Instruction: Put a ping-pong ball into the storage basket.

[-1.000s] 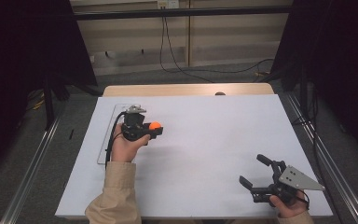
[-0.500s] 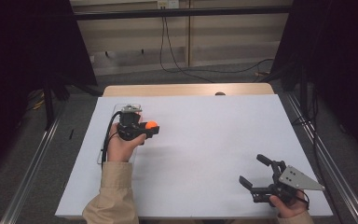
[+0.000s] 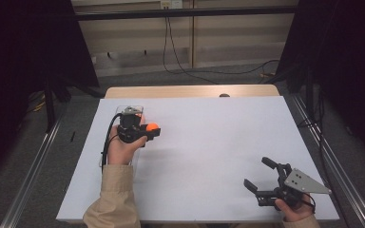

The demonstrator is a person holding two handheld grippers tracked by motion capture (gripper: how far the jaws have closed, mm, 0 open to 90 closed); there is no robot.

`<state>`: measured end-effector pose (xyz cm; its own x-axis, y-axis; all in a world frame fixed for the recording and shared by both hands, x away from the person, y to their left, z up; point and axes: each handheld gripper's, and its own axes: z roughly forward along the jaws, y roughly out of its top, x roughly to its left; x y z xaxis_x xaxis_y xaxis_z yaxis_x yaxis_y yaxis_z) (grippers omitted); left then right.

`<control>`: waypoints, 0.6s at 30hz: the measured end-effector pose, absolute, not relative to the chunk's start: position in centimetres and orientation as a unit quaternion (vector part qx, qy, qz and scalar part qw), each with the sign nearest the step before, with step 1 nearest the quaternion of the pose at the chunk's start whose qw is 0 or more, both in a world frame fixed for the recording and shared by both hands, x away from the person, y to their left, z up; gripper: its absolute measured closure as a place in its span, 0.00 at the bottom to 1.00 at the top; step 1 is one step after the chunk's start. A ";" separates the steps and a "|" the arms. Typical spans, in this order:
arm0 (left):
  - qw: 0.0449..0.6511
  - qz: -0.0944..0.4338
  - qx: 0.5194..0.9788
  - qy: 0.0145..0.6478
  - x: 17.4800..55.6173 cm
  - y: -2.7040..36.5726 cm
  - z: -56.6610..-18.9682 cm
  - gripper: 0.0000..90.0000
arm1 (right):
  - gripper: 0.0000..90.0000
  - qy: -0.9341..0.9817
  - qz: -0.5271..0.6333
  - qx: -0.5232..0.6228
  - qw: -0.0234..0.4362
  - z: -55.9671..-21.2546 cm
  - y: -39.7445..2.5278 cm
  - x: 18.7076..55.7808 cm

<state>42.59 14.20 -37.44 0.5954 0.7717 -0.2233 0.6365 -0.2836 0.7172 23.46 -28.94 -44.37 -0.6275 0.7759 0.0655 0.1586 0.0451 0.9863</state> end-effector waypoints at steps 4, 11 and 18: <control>0.403 0.088 0.795 0.444 42.6 14.3 -37.4 0.57 | 0.02 0.675 0.598 0.346 0.258 -44.4 -28.9 23.5; 0.402 0.089 0.794 0.447 42.6 14.6 -37.4 0.57 | 0.02 0.675 0.598 0.346 0.258 -44.4 -28.9 23.5; 0.402 0.092 0.793 0.448 42.6 14.8 -37.4 0.57 | 0.02 0.675 0.599 0.346 0.258 -44.4 -28.9 23.5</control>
